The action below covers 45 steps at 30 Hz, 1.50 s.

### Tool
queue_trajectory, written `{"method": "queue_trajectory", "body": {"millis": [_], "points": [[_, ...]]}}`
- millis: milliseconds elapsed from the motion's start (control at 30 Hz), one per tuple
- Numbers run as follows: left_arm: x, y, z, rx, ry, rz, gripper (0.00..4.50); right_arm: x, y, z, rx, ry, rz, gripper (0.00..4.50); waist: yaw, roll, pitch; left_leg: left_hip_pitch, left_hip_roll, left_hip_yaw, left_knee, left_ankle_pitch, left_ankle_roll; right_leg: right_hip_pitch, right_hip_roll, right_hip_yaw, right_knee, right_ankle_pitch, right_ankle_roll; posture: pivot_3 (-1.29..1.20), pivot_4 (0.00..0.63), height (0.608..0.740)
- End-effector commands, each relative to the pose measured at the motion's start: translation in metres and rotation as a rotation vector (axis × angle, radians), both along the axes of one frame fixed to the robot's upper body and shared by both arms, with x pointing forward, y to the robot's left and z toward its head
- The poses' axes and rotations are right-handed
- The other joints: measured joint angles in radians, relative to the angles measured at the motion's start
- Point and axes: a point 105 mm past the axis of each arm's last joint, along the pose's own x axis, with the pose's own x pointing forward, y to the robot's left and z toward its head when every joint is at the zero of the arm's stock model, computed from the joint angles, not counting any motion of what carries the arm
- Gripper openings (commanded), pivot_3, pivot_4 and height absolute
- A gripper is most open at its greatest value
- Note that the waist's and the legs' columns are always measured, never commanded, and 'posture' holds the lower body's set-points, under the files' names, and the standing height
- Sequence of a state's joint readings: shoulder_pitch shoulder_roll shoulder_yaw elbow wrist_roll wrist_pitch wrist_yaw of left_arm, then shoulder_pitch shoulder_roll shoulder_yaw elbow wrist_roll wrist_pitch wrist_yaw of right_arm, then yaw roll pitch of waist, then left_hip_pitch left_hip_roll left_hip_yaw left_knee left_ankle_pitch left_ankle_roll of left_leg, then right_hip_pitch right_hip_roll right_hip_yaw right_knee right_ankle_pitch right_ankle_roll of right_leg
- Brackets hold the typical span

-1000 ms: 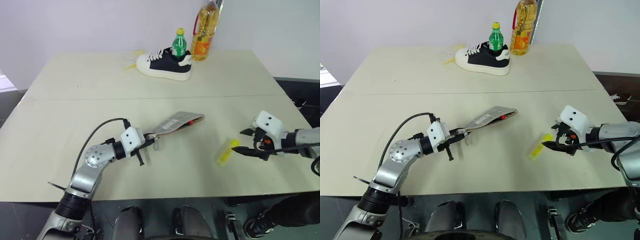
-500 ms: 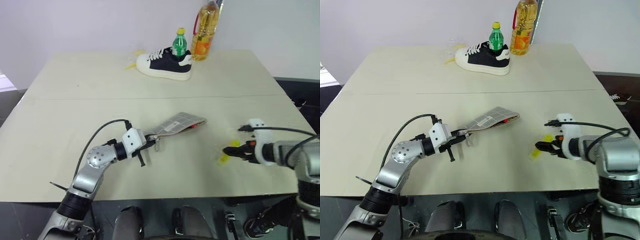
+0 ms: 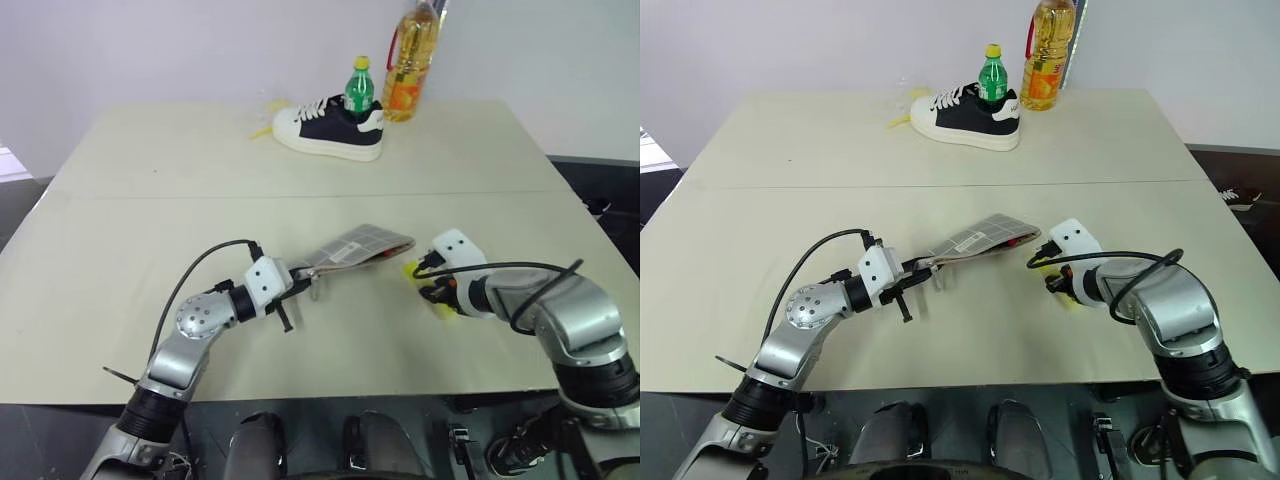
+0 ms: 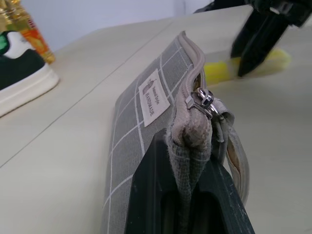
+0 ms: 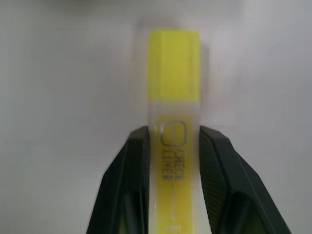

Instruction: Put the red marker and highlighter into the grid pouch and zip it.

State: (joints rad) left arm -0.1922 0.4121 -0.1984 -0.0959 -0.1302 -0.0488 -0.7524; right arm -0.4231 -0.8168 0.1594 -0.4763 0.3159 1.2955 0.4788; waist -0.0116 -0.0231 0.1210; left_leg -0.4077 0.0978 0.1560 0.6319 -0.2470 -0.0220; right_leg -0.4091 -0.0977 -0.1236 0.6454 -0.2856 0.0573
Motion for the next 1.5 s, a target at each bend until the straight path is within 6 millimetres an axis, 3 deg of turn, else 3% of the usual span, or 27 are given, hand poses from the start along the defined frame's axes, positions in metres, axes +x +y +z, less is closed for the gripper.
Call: {"method": "queue_trajectory", "body": {"millis": [33,133,200,367,700,1133,1500], "points": [[0.004,0.009,0.015,-0.03,-0.05,0.047,0.0,0.004,0.021,0.039,-0.113,-0.255,0.319,0.81,-0.001,0.0,0.0,0.0,0.0,0.0,0.0,0.0,0.0,0.0,0.0,0.0,0.0,0.0,0.0,0.0,0.15,0.705],[0.007,0.012,0.019,-0.045,-0.055,0.066,0.0,-0.006,0.026,0.05,-0.232,-0.333,0.577,0.81,0.0,0.0,0.0,0.001,0.0,0.0,0.0,0.0,0.0,0.0,0.0,0.0,0.0,0.0,0.001,0.0,0.15,0.705],[0.007,0.013,0.019,-0.042,-0.057,0.064,0.0,-0.006,0.024,0.055,-0.28,-0.346,0.646,0.81,-0.001,-0.001,0.001,0.001,0.0,0.0,0.0,0.0,0.0,0.001,0.0,0.0,0.0,0.0,0.001,0.0,0.15,0.705],[0.007,0.012,0.02,-0.041,-0.059,0.059,0.0,0.012,0.028,0.067,-0.285,-0.427,0.639,0.81,-0.002,-0.001,0.001,0.002,0.001,0.001,0.001,0.0,0.0,0.001,0.0,0.0,0.001,0.0,0.001,0.0,0.15,0.705],[0.003,0.008,0.022,-0.045,-0.065,0.041,0.0,0.025,0.031,0.053,-0.386,-0.424,0.671,0.81,0.0,-0.001,0.001,0.002,0.001,0.002,0.001,0.0,0.0,0.001,0.0,0.0,0.001,0.0,0.001,0.0,0.15,0.705],[-0.001,0.0,0.021,-0.014,-0.069,-0.007,0.0,0.023,0.051,0.054,-0.461,-0.472,0.773,0.81,-0.001,-0.001,0.001,0.002,0.001,0.002,0.001,0.0,-0.001,0.001,0.0,0.0,0.001,0.0,0.001,0.0,0.15,0.705],[-0.002,0.002,0.018,-0.01,-0.065,0.0,0.0,0.035,0.029,0.07,-0.466,-0.463,0.689,0.81,-0.001,-0.001,0.001,0.002,0.001,0.002,0.002,0.0,-0.001,0.001,0.0,0.0,0.002,0.0,0.001,0.0,0.15,0.705]]}}
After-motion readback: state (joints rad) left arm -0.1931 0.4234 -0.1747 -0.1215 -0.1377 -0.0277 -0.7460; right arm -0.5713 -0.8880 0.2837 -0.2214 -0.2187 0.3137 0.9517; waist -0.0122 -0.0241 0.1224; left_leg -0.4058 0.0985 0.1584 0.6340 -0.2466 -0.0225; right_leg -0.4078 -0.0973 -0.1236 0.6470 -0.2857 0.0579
